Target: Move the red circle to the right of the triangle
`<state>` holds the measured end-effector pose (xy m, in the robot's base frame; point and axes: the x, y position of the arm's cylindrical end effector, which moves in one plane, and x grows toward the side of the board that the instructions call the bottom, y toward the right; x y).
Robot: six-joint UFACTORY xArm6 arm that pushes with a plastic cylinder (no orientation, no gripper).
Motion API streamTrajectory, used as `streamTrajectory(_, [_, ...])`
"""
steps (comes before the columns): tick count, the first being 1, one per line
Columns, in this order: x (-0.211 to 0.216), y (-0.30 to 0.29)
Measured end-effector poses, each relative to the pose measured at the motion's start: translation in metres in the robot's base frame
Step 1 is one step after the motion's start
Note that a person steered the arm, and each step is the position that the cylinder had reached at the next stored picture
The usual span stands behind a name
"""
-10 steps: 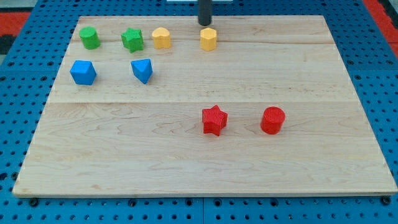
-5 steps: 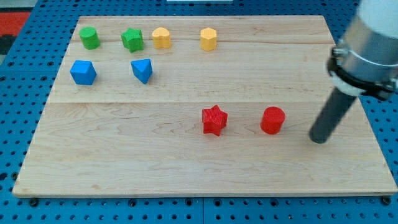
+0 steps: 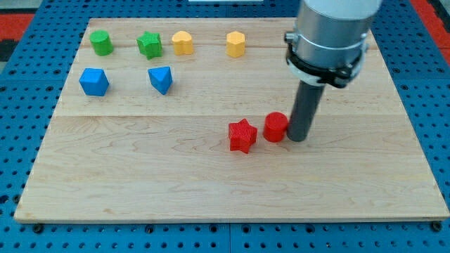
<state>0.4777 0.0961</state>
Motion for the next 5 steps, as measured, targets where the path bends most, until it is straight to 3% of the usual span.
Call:
streamTrajectory(2, [-0.064, -0.048])
streamTrajectory(3, [-0.026, -0.035])
streamTrajectory(4, [-0.003, -0.084])
streamTrajectory(5, [-0.031, -0.119])
